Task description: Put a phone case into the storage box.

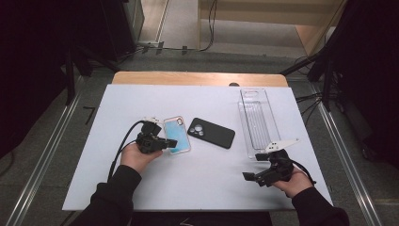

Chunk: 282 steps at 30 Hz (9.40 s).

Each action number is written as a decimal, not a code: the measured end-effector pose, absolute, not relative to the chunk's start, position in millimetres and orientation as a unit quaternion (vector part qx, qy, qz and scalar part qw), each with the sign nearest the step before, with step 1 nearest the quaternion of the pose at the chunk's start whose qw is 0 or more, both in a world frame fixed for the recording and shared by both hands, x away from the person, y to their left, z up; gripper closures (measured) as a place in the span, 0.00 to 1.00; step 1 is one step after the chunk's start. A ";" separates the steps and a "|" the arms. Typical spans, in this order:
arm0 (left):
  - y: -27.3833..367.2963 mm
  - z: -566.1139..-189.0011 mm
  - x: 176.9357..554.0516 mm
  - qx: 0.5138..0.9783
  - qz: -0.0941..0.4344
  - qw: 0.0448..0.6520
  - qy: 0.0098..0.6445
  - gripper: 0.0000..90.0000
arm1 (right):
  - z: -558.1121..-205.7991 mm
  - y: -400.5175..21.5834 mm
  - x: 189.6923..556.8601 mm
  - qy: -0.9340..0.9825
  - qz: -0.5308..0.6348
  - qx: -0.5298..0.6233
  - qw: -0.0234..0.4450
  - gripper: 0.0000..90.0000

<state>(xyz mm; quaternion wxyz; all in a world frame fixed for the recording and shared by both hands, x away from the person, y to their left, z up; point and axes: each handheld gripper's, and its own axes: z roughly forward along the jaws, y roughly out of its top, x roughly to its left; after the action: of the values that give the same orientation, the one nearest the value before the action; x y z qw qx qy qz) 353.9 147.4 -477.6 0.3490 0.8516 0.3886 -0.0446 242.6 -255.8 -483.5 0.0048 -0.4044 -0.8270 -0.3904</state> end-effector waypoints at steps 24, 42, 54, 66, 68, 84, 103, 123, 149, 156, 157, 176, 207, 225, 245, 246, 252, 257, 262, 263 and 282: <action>159.7 -486.7 362.4 0.860 -0.040 0.308 0.404 1.00 | -483.1 -256.8 242.3 -0.828 -0.389 -0.404 0.003 0.00; 193.9 -485.7 365.2 0.854 -0.036 0.298 0.425 1.00 | -483.0 -257.5 242.3 -0.827 -0.390 -0.405 0.004 0.00; 214.2 -484.3 359.8 0.848 -0.033 0.296 0.438 1.00 | -482.8 -257.7 242.1 -0.827 -0.390 -0.405 0.003 0.00; 230.9 -483.0 354.7 0.842 -0.037 0.300 0.446 0.98 | -482.6 -257.5 242.4 -0.827 -0.390 -0.405 0.004 0.00; 231.1 -482.8 354.7 0.839 -0.041 0.308 0.447 0.90 | -482.7 -257.6 242.5 -0.827 -0.391 -0.405 0.004 0.00; 229.0 -458.7 324.5 0.817 -0.068 0.415 0.395 0.49 | -482.7 -258.5 242.7 -0.825 -0.391 -0.408 0.002 0.00; 218.5 -459.5 280.1 0.823 -0.049 0.449 0.344 0.35 | -482.5 -257.8 242.4 -0.821 -0.399 -0.408 -0.003 0.00; 211.0 -452.3 287.2 0.820 -0.047 0.467 0.328 0.26 | -484.4 -255.8 242.4 -0.824 -0.394 -0.406 0.002 0.00; 207.4 -443.7 348.6 0.825 0.000 0.465 0.321 0.00 | -484.4 -256.5 242.5 -0.824 -0.394 -0.407 0.002 0.00; 203.1 -446.3 366.1 0.830 0.013 0.461 0.314 0.00 | -484.6 -255.6 242.4 -0.825 -0.393 -0.407 0.003 0.00; 202.5 -447.6 368.5 0.833 0.014 0.458 0.311 0.00 | -484.6 -255.8 242.5 -0.825 -0.393 -0.406 0.002 0.00; 185.9 -472.3 375.1 0.858 -0.002 0.414 0.303 0.00 | -484.5 -256.2 242.3 -0.825 -0.393 -0.405 0.002 0.00; 174.5 -504.6 363.5 0.885 0.044 0.359 0.293 0.00 | -484.5 -256.1 241.7 -0.829 -0.389 -0.402 0.000 0.00; 167.2 -509.2 351.0 0.892 0.117 0.337 0.278 0.06 | -484.9 -256.0 242.1 -0.828 -0.386 -0.407 -0.001 0.00; 169.0 -506.5 349.3 0.884 0.126 0.341 0.295 0.19 | -485.2 -256.4 242.5 -0.827 -0.387 -0.408 0.000 0.00; 168.8 -506.4 349.3 0.884 0.126 0.340 0.295 0.19 | -485.2 -256.4 242.5 -0.827 -0.387 -0.408 0.000 0.00; 168.5 -505.2 349.9 0.883 0.121 0.340 0.302 0.19 | -485.0 -256.6 242.5 -0.826 -0.388 -0.408 0.000 0.00; 169.4 -500.1 351.3 0.881 0.110 0.344 0.306 0.19 | -484.9 -256.7 242.5 -0.826 -0.389 -0.407 -0.001 0.00; 168.0 -490.6 349.6 0.877 0.104 0.356 0.307 0.19 | -484.7 -256.8 242.5 -0.827 -0.389 -0.406 -0.001 0.00; 167.9 -488.4 349.2 0.876 0.103 0.357 0.308 0.19 | -484.7 -256.9 242.4 -0.827 -0.389 -0.406 -0.001 0.00; 159.9 -452.2 327.2 0.861 0.070 0.388 0.321 0.19 | -482.6 -256.5 242.1 -0.825 -0.392 -0.408 -0.007 0.00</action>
<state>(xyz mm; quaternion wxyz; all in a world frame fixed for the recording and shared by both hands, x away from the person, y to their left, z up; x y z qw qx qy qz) 327.2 159.9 -452.2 0.3879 0.8609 0.3214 0.0704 242.1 -256.5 -482.6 -0.0069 -0.4076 -0.8246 -0.3923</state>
